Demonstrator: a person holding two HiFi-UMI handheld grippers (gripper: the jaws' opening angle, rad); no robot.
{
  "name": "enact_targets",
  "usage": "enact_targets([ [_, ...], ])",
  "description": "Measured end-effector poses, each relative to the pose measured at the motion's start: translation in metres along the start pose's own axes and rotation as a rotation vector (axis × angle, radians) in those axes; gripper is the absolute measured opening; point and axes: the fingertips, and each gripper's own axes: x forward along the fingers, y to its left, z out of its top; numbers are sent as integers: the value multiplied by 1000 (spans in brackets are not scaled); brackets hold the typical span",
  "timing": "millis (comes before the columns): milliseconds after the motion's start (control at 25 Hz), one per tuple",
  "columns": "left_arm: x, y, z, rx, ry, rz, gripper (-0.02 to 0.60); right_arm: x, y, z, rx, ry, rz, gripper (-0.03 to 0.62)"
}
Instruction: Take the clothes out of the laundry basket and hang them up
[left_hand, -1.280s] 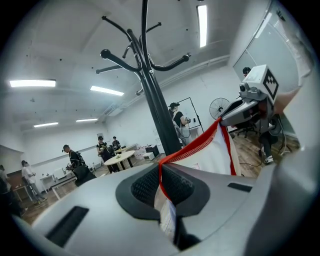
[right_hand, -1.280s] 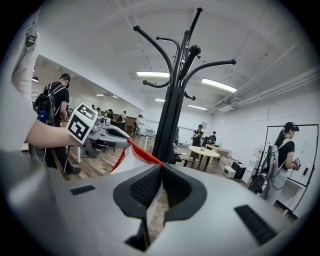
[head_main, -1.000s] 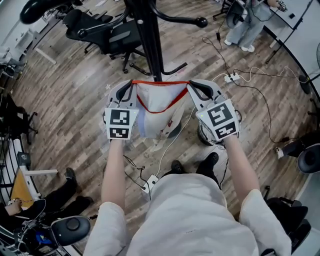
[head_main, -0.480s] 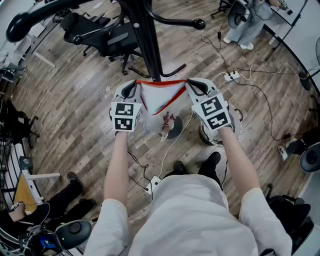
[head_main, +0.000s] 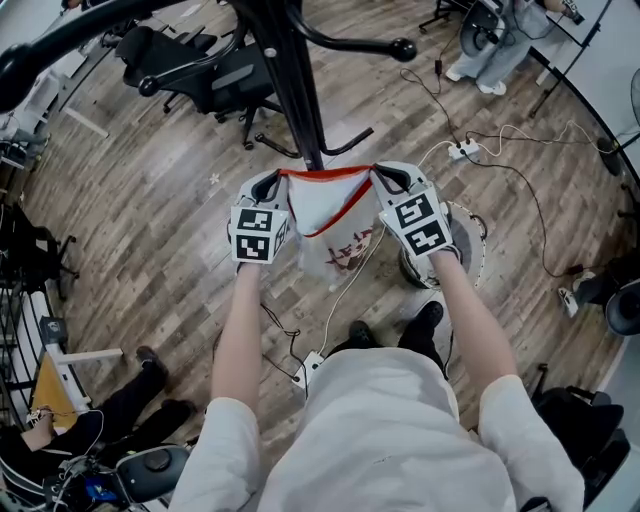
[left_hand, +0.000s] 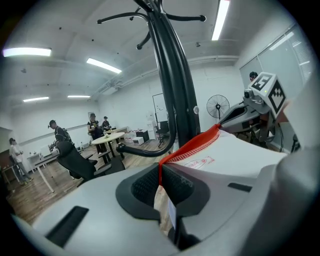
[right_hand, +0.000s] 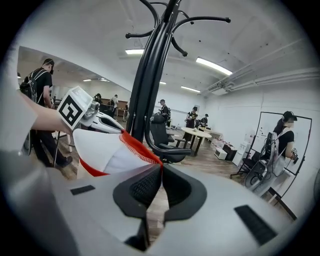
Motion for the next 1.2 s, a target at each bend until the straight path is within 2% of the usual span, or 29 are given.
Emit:
enact_targets([
  [520,5,-19,-33,-46,30,-58,31,14,25,-46,47,80,33,18],
  [800,3,-34,-44,-68,-9,-110,31,19,44,-61,72,102,60,20],
  [1200,-3,-49,-45,-70,-34,-156,32,20,71,-62,95,108,98,22],
])
